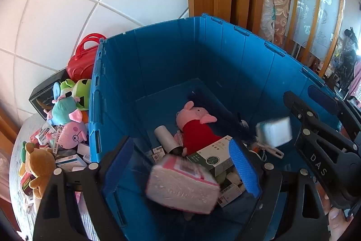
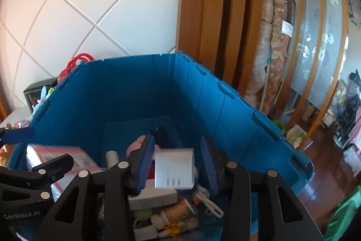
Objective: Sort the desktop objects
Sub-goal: 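Open both tools to drop the tissue pack and white box into the crate, then move both tools back to the pile on the bed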
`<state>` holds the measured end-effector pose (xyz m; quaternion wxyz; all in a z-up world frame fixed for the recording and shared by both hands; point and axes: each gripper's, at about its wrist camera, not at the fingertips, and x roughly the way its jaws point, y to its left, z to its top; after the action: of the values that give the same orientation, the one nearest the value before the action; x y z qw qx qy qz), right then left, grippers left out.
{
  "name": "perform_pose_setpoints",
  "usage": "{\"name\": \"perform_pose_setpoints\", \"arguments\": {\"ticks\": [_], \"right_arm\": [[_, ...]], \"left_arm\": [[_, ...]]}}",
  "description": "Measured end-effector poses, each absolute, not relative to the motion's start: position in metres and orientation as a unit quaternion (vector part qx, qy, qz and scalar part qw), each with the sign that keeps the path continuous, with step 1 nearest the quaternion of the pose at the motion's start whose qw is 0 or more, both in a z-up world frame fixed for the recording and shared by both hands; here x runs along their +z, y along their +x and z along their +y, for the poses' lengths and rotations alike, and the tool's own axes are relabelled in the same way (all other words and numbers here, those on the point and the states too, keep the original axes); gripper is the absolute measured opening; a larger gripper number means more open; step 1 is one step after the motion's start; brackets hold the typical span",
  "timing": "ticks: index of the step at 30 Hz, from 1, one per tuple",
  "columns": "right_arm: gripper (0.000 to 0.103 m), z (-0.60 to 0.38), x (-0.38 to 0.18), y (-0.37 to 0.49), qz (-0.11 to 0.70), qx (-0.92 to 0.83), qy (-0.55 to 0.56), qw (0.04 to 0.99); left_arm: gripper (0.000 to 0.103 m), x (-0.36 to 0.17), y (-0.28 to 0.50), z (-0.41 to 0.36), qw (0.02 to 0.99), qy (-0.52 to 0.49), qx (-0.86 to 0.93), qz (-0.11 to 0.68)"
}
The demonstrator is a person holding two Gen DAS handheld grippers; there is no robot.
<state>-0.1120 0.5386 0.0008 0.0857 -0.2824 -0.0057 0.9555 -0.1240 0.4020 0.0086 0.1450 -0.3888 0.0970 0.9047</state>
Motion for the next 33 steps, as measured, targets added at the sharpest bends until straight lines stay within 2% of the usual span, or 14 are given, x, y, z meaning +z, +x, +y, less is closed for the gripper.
{"name": "perform_pose_setpoints", "arguments": {"ticks": [2,3,4,6,7,9,26,33], "right_arm": [[0.064,0.54,0.002,-0.11,-0.004,0.956,-0.28,0.087],[0.078,0.54,0.003,-0.109,-0.002,0.957,-0.278,0.085],[0.084,0.541,0.004,-0.107,0.0,0.958,-0.274,0.083],[0.09,0.543,0.005,-0.104,-0.002,0.959,-0.27,0.092],[0.097,0.543,0.005,-0.102,0.0,0.959,-0.268,0.091],[0.102,0.545,0.007,-0.098,0.005,0.96,-0.263,0.091],[0.103,0.549,0.015,-0.071,0.023,0.963,-0.251,0.096],[0.103,0.521,0.032,-0.05,0.018,0.971,-0.227,0.072]], "left_arm": [[0.087,0.007,-0.124,0.403,0.146,-0.393,0.903,0.099],[0.087,0.006,-0.125,0.403,0.147,-0.395,0.901,0.1],[0.087,0.005,-0.125,0.403,0.148,-0.396,0.901,0.099],[0.087,0.002,-0.124,0.404,0.145,-0.398,0.9,0.104],[0.087,0.002,-0.123,0.404,0.143,-0.394,0.902,0.106],[0.087,0.003,-0.121,0.405,0.14,-0.388,0.905,0.107],[0.087,0.016,-0.103,0.381,0.16,-0.358,0.916,0.081],[0.087,0.03,-0.079,0.333,0.136,-0.331,0.932,0.054]]}}
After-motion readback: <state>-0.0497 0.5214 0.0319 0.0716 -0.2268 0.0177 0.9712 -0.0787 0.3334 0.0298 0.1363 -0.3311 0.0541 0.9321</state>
